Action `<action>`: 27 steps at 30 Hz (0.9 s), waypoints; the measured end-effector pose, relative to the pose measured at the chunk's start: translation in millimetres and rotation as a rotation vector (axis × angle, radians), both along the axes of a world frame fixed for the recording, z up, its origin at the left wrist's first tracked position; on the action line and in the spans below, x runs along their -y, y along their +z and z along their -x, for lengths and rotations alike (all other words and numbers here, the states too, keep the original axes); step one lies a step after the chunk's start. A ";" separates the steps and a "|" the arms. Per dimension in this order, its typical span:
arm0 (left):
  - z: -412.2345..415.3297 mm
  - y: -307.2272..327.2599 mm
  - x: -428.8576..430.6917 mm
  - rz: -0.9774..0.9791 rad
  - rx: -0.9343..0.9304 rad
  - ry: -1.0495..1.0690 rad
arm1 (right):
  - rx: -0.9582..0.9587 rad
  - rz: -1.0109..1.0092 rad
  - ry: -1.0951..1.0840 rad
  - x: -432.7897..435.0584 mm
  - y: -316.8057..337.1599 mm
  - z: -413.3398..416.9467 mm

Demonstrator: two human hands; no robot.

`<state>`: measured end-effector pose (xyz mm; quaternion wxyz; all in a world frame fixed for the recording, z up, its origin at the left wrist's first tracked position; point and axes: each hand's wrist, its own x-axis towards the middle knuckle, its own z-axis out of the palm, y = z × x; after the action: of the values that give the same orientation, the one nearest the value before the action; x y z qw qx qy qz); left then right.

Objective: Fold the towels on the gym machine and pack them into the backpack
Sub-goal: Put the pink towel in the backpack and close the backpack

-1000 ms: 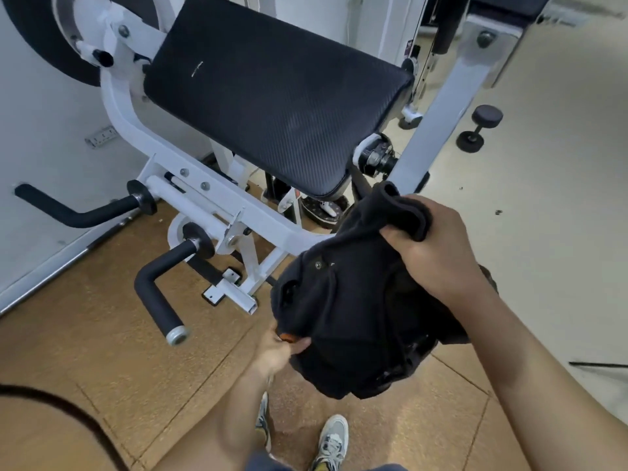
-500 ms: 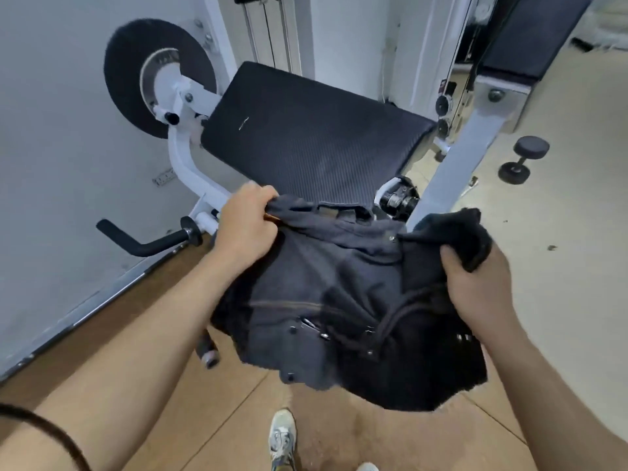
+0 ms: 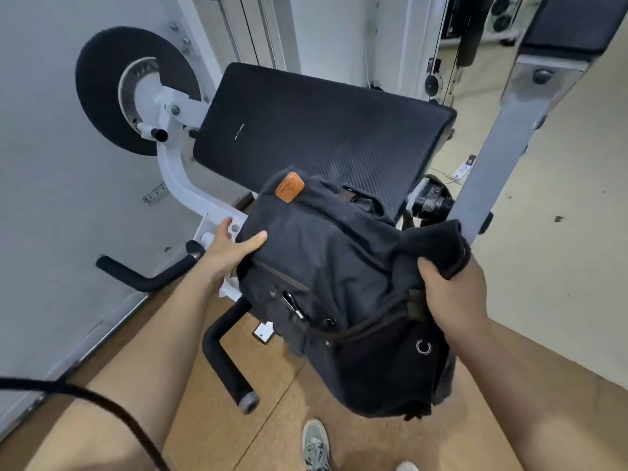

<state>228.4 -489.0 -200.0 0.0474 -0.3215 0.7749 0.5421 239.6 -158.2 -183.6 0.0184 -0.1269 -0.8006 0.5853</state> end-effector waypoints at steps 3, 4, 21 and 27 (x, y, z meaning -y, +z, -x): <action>-15.9 -32.0 20.9 -0.066 0.088 -0.067 | 0.016 0.028 -0.117 17.1 -6.1 11.5; -11.2 -37.2 18.7 -0.039 0.054 -0.055 | 0.023 0.035 -0.142 22.5 -7.0 14.0; 43.6 10.6 48.9 0.571 -0.425 -0.181 | 0.149 0.315 -0.063 96.1 -15.3 -42.5; -62.9 22.1 -51.6 0.472 -0.595 -0.985 | 0.209 0.372 -0.034 90.2 -2.7 -40.1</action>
<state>291.2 -437.4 -177.9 0.0018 0.2369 0.9113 0.3368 279.7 -248.4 -186.3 -0.0785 -0.2018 -0.6740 0.7063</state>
